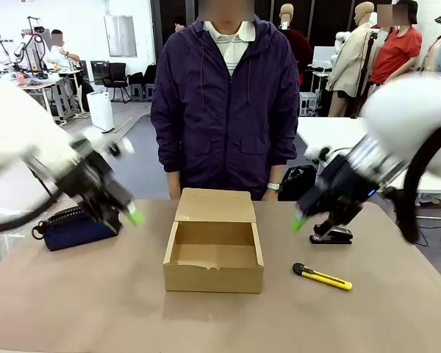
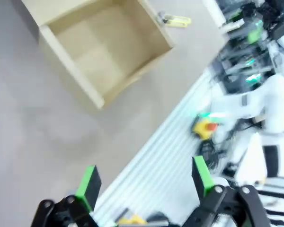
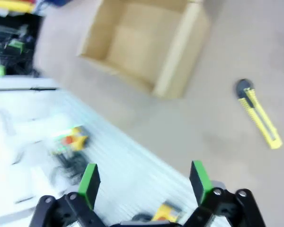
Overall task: Pack the items into the box.
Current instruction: Pick up the item specified by the human and place it in the Mailer Box.
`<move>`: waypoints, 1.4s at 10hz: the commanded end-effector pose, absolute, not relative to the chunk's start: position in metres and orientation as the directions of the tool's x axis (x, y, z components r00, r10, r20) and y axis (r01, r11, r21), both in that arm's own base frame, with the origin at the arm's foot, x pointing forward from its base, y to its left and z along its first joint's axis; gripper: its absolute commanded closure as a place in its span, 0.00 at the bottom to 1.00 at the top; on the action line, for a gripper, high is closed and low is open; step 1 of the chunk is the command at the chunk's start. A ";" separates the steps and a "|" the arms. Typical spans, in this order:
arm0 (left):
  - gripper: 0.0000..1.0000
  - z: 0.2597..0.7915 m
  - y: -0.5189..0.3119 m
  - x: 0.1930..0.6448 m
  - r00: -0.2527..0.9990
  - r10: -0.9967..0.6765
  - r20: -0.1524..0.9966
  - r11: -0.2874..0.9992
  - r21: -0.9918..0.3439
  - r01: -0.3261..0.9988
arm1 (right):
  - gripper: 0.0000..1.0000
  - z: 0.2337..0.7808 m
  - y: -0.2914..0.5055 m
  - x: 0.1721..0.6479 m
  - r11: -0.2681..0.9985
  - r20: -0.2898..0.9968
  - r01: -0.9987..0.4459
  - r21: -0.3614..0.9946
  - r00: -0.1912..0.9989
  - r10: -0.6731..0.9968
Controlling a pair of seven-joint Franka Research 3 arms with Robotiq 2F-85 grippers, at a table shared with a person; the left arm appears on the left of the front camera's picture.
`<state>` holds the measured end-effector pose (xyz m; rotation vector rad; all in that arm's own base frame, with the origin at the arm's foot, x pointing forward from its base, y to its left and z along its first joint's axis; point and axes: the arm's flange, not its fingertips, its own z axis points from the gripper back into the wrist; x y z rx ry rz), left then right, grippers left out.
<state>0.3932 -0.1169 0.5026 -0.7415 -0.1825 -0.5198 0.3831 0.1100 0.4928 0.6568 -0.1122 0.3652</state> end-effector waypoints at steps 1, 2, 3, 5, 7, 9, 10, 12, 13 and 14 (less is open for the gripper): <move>0.00 0.522 -0.044 0.400 0.932 -0.120 0.342 0.498 -0.791 0.354 | 0.00 0.528 0.027 0.388 0.509 0.174 -0.222 0.832 0.975 0.140; 0.00 0.530 0.010 0.393 0.938 0.006 0.347 0.479 -0.825 0.302 | 0.00 0.541 -0.028 0.378 0.440 0.177 -0.147 0.886 0.984 -0.028; 0.00 0.530 0.060 0.380 0.929 0.162 0.334 0.458 -0.859 0.229 | 0.00 0.542 -0.078 0.367 0.408 0.176 -0.093 0.908 0.969 -0.172; 0.00 0.514 0.145 0.344 0.892 0.366 0.264 0.388 -0.915 0.112 | 0.00 0.522 -0.154 0.336 0.335 0.109 0.043 0.941 0.899 -0.424; 0.00 0.481 0.202 0.308 0.839 0.512 0.182 0.318 -0.948 0.011 | 0.00 0.488 -0.204 0.306 0.245 0.035 0.133 0.960 0.816 -0.577; 0.00 0.454 0.219 0.306 0.827 0.545 0.142 0.337 -0.939 -0.061 | 0.00 0.466 -0.217 0.289 0.274 0.049 0.174 0.946 0.758 -0.650; 0.00 0.473 0.223 0.294 0.829 0.537 0.155 0.338 -0.940 -0.043 | 0.00 0.478 -0.231 0.293 0.261 0.006 0.179 0.949 0.814 -0.580; 0.00 0.473 0.223 0.294 0.829 0.537 0.155 0.338 -0.940 -0.043 | 0.00 0.478 -0.231 0.293 0.261 0.006 0.179 0.949 0.814 -0.580; 0.00 0.473 0.223 0.294 0.829 0.537 0.155 0.338 -0.940 -0.043 | 0.00 0.478 -0.231 0.293 0.261 0.006 0.179 0.949 0.814 -0.580; 0.00 0.473 0.223 0.294 0.829 0.537 0.155 0.338 -0.940 -0.043 | 0.00 0.478 -0.231 0.293 0.261 0.006 0.179 0.949 0.814 -0.580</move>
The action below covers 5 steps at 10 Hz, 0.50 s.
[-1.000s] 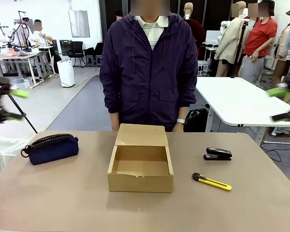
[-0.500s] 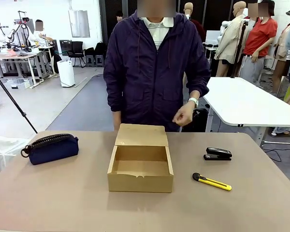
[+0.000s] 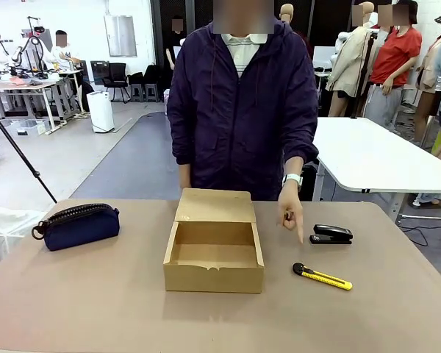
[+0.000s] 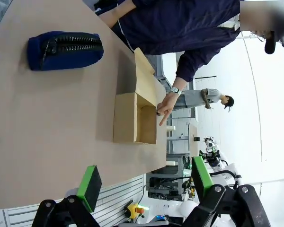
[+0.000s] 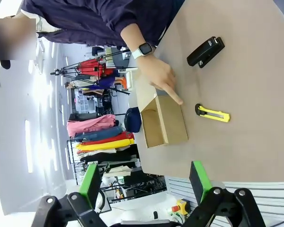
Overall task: Pack the items into the box.
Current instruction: Pick up the item specified by the human and place it in the Mailer Box.
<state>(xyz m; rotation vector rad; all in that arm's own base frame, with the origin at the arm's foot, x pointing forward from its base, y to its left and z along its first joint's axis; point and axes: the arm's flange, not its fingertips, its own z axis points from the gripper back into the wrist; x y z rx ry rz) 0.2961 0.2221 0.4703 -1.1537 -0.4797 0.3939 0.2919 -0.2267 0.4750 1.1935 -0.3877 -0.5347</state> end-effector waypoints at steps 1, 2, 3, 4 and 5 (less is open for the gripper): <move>0.00 0.473 0.223 0.294 0.829 0.537 0.155 0.338 -0.940 -0.043 | 0.00 0.478 -0.231 0.293 0.261 0.006 0.179 0.949 0.814 -0.580; 0.00 0.473 0.223 0.294 0.829 0.537 0.155 0.338 -0.940 -0.043 | 0.00 0.478 -0.231 0.293 0.261 0.006 0.179 0.949 0.814 -0.580; 0.00 0.473 0.223 0.294 0.829 0.537 0.155 0.338 -0.940 -0.043 | 0.00 0.478 -0.231 0.293 0.261 0.006 0.179 0.949 0.814 -0.580; 0.00 0.473 0.223 0.294 0.829 0.537 0.155 0.338 -0.940 -0.043 | 0.00 0.478 -0.231 0.293 0.261 0.006 0.179 0.949 0.814 -0.580; 0.00 0.473 0.223 0.294 0.829 0.537 0.155 0.338 -0.940 -0.043 | 0.00 0.478 -0.231 0.293 0.261 0.006 0.179 0.949 0.814 -0.580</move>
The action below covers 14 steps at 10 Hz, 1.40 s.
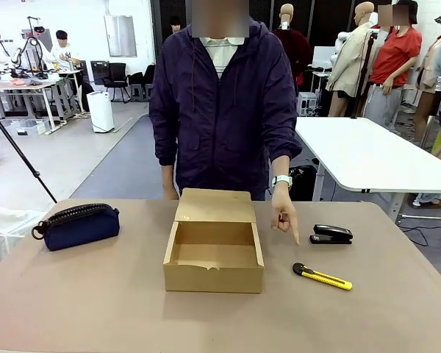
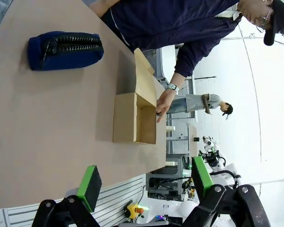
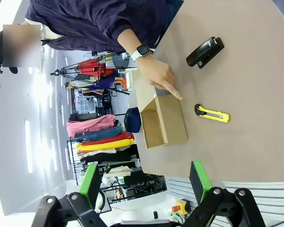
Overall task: Pack the items into the box.
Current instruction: Pick up the item specified by the human and place it in the Mailer Box.
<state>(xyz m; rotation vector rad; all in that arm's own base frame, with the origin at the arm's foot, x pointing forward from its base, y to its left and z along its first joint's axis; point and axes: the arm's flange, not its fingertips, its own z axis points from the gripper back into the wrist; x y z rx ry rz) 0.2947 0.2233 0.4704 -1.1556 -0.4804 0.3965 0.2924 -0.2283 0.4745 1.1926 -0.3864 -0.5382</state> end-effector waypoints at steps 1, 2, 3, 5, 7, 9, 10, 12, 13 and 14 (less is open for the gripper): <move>0.00 0.473 0.223 0.294 0.829 0.537 0.155 0.338 -0.940 -0.043 | 0.00 0.475 -0.228 0.292 0.269 0.003 0.189 0.944 0.813 -0.583; 0.00 0.473 0.223 0.294 0.829 0.537 0.155 0.338 -0.940 -0.043 | 0.00 0.482 -0.193 0.315 0.405 0.041 0.171 0.898 0.884 -0.465; 0.00 0.473 0.223 0.294 0.829 0.537 0.155 0.338 -0.940 -0.043 | 0.00 0.489 -0.145 0.338 0.561 0.084 0.127 0.818 0.938 -0.336; 0.00 0.473 0.223 0.294 0.829 0.537 0.155 0.338 -0.940 -0.043 | 0.00 0.492 -0.033 0.369 0.812 0.119 -0.039 0.582 0.992 -0.038; 0.00 0.473 0.223 0.294 0.829 0.537 0.155 0.338 -0.940 -0.043 | 0.00 0.478 0.052 0.371 0.952 0.072 -0.191 0.239 0.981 0.178; 0.00 0.473 0.223 0.294 0.829 0.537 0.155 0.338 -0.940 -0.043 | 0.00 0.454 0.108 0.358 0.949 0.024 -0.315 -0.027 0.949 0.315; 0.00 0.473 0.223 0.294 0.829 0.537 0.155 0.338 -0.940 -0.043 | 0.00 0.449 0.115 0.357 0.943 0.048 -0.325 -0.068 0.943 0.328; 0.00 0.473 0.223 0.294 0.829 0.537 0.155 0.338 -0.940 -0.043 | 0.00 0.453 0.126 0.352 0.953 0.015 -0.273 0.132 0.962 0.273; 0.00 0.473 0.223 0.294 0.829 0.537 0.155 0.338 -0.940 -0.043 | 0.00 0.453 0.126 0.352 0.953 0.015 -0.273 0.132 0.962 0.273; 0.00 0.473 0.223 0.294 0.829 0.537 0.155 0.338 -0.940 -0.043 | 0.00 0.453 0.126 0.352 0.953 0.015 -0.273 0.132 0.962 0.273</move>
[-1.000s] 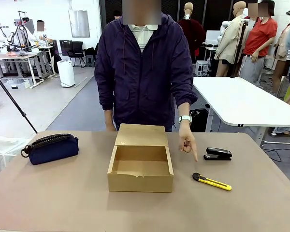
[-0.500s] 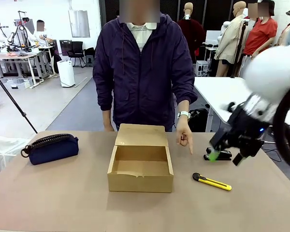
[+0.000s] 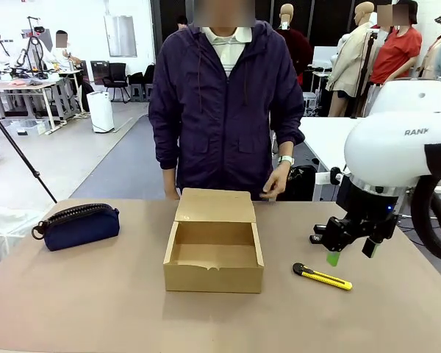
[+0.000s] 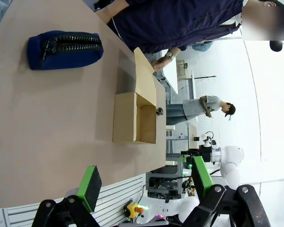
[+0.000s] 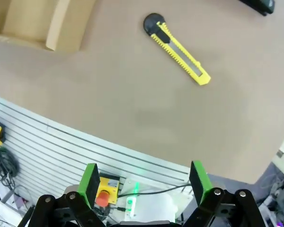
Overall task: Pack the items into the box.
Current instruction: Pick up the item specified by the human and place it in the Mailer Box.
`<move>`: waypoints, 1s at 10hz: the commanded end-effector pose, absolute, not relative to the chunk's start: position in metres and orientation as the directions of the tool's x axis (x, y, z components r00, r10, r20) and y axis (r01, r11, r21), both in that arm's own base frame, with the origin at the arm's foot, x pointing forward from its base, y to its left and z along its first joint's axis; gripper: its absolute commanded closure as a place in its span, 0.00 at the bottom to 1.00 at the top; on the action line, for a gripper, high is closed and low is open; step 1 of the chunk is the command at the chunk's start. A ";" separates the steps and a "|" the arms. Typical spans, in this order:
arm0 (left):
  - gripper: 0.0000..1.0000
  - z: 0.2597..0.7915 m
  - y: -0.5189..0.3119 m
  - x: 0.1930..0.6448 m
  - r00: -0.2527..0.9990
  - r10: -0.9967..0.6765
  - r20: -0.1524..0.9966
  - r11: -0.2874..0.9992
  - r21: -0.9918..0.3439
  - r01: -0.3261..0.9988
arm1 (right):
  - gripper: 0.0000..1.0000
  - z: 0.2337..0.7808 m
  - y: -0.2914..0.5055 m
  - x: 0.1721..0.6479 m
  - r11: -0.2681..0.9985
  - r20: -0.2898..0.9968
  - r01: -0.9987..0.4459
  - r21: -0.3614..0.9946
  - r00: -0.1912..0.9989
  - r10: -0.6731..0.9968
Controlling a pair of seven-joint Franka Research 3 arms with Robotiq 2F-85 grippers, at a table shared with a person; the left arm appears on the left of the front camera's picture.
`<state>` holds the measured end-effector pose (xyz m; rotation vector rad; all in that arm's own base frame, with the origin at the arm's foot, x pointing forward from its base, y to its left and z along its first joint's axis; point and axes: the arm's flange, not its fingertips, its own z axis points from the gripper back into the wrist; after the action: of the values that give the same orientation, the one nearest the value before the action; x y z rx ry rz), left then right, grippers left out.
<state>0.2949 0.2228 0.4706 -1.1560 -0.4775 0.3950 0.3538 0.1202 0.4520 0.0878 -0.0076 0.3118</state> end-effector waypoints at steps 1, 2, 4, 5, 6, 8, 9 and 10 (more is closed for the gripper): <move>0.00 0.473 0.223 0.294 0.829 0.537 0.155 0.338 -0.940 -0.043 | 0.00 0.453 0.126 0.352 0.953 0.015 -0.273 0.132 0.962 0.273; 0.00 0.473 0.223 0.294 0.829 0.537 0.155 0.338 -0.940 -0.043 | 0.00 0.452 0.120 0.354 0.948 0.021 -0.307 0.085 0.952 0.306; 0.00 0.473 0.223 0.294 0.829 0.537 0.155 0.338 -0.940 -0.043 | 0.00 0.421 0.127 0.368 0.954 0.074 -0.291 0.076 0.956 0.285; 0.00 0.473 0.223 0.294 0.829 0.537 0.155 0.338 -0.940 -0.043 | 0.00 0.404 0.128 0.369 0.969 0.100 -0.239 0.070 0.968 0.231; 0.00 0.473 0.223 0.294 0.829 0.537 0.155 0.338 -0.940 -0.043 | 0.00 0.382 0.130 0.373 0.979 0.096 -0.195 0.061 0.977 0.189; 0.00 0.473 0.223 0.294 0.829 0.537 0.155 0.338 -0.940 -0.043 | 0.00 0.341 0.136 0.387 0.988 0.093 -0.154 0.019 0.984 0.151; 0.00 0.473 0.223 0.294 0.829 0.537 0.155 0.338 -0.940 -0.043 | 0.00 0.329 0.139 0.394 0.990 0.109 -0.139 -0.022 0.984 0.141; 0.00 0.473 0.223 0.294 0.829 0.537 0.155 0.338 -0.940 -0.043 | 0.00 0.327 0.134 0.400 0.992 0.160 -0.115 -0.060 0.979 0.123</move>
<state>0.2947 0.2229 0.4706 -1.1562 -0.4776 0.3951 0.3907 0.1345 0.3292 0.0282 -0.1081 0.1627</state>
